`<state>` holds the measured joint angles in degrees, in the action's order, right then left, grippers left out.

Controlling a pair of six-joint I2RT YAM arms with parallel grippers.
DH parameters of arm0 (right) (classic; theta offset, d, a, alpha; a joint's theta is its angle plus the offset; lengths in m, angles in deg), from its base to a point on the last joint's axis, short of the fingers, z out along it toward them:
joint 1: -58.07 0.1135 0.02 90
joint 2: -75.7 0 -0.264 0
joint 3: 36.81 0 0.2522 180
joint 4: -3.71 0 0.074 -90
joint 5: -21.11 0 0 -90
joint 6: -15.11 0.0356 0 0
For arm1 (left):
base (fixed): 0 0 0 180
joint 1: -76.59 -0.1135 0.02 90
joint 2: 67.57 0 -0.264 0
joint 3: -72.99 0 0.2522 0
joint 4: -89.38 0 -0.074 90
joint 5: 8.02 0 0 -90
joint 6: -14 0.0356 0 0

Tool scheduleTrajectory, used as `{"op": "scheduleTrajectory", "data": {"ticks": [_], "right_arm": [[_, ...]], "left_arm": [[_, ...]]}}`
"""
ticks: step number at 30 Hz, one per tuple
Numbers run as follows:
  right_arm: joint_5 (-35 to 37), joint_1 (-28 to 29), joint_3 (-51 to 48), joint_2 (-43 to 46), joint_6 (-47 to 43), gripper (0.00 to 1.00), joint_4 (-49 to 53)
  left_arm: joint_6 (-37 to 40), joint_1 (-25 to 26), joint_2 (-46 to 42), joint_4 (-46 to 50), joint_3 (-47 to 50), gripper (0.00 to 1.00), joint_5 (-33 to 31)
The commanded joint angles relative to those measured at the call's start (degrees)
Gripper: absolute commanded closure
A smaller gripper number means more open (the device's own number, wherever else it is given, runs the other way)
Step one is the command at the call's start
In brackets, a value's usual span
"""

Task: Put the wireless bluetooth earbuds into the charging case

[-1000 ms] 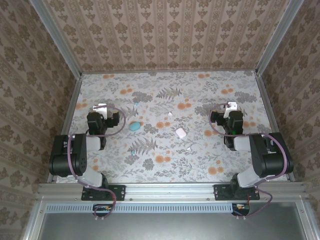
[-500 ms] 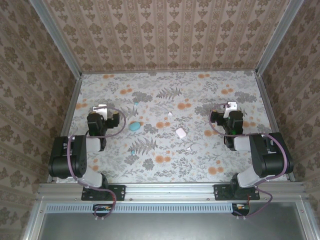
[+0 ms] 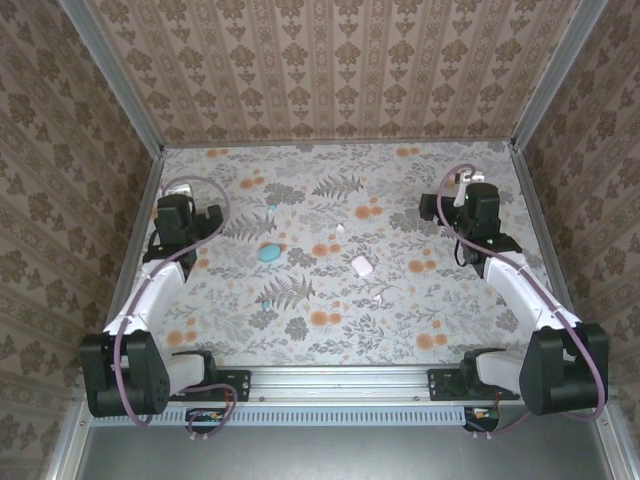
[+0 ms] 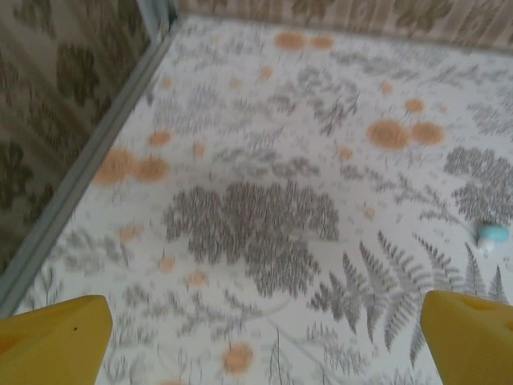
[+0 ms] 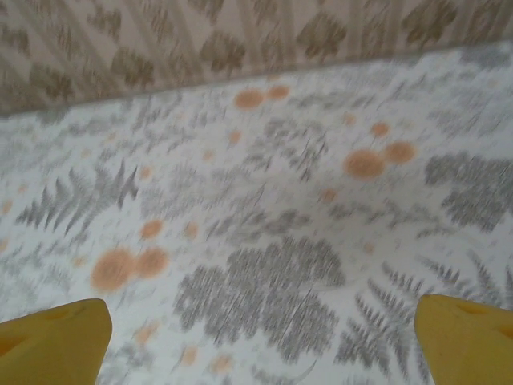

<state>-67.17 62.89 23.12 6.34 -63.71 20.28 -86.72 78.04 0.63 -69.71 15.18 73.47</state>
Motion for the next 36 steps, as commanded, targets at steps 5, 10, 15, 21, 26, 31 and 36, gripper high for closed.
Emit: {"op": "scheduleTrajectory", "data": {"ticks": [5, 10, 15, 21, 26, 31, 36], "right_arm": [[-3.15, 15.72, 1.63, -2.88, 7.47, 0.03, 26.22], [-4.36, 25.01, 1.09, -7.11, 11.78, 0.05, 23.36], [-0.84, 31.22, 8.19, -17.88, 7.96, 0.07, 27.38], [1.89, 32.97, 14.48, -26.2, 5.48, 0.1, 32.06], [2.44, 33.14, 15.52, -27.66, 3.75, 0.11, 30.69], [4.04, 33.15, 17.11, -30.56, 1.37, 0.11, 30.53], [3.93, 33.15, 20.23, -35.0, -0.4, 0.16, 30.52]], "left_arm": [[-7.91, 1.11, -0.09, 22.85, -1.29, 0.0, 16.59], [-11.58, 15.8, -0.77, 23.47, -0.36, 0.0, 13.61], [-17.99, 30.86, 3.07, 18.11, -1.54, 0.0, 11.52], [-17.75, 38.44, 9.42, 18.91, -7.7, 0.0, 10.24], [-18.3, 38.78, 9.41, 18.24, -7.87, 0.0, 11.87], [-19.72, 38.79, 7.8, 17.06, -6.2, 0.0, 11.85], [-21.58, 38.71, 6.03, 15.81, -4.02, 0.0, 11.69]]}}
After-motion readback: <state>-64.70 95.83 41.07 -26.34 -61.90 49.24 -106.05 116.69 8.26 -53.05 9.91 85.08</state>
